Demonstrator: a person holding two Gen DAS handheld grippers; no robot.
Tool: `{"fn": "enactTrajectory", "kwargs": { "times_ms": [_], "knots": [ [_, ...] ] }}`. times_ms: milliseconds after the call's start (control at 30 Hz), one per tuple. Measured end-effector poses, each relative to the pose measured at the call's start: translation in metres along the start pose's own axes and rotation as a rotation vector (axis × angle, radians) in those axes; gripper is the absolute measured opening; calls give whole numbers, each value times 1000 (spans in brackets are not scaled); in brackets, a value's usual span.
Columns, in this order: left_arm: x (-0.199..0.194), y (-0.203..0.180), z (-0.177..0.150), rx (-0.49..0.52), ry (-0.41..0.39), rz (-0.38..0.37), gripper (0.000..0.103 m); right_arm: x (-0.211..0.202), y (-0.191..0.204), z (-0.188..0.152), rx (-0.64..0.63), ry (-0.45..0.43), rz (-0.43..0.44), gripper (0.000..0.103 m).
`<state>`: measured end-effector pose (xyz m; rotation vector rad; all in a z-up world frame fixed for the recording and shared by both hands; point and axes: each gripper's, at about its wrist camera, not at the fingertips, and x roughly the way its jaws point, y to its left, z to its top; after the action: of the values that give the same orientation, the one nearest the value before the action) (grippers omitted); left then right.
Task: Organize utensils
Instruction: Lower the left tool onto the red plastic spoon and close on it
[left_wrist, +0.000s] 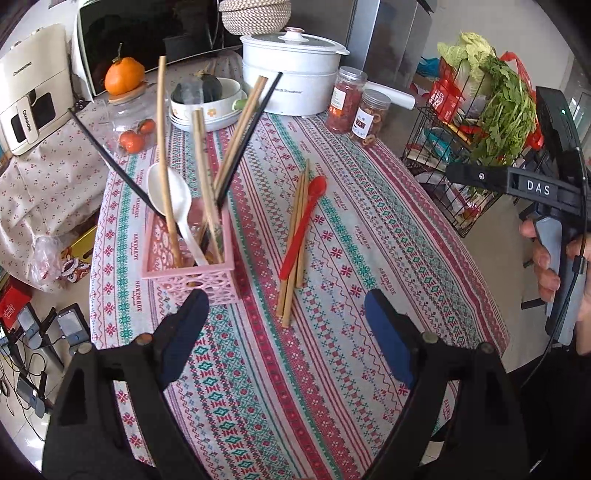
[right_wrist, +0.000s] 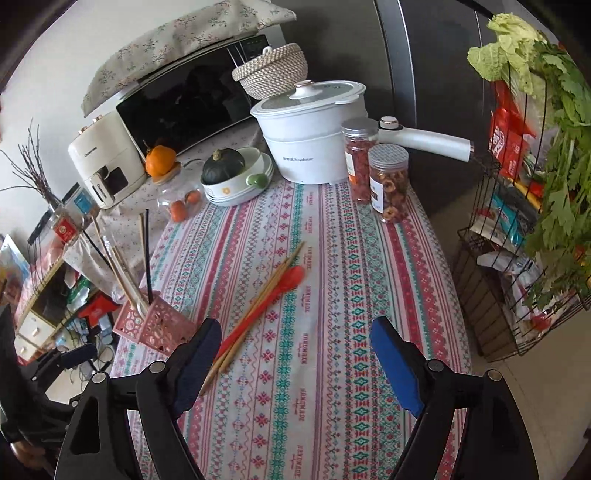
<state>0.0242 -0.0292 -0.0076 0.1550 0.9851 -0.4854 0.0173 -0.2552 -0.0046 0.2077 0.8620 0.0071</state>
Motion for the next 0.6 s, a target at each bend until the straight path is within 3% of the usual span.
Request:
{"fn": "enactTrajectory", "kwargs": {
  "times_ms": [167,300,400,467,600],
  "knots": [
    [29,-41,14,71,73,-27,86,8,-39,-4,30,62,-79,84],
    [63,-62,35,50,148,-55,86,14,-69,-8,80,106,-99,84],
    [91,-69,55,8,189,-57,75,17,-83,-8,106,123,-109,84],
    [109,-73,67,-10,213,-47,61,19,-91,-7,122,133,-114,84],
    [147,-77,86,13,245,46,43,25,-104,-6,135,147,-119,84]
  ]
}}
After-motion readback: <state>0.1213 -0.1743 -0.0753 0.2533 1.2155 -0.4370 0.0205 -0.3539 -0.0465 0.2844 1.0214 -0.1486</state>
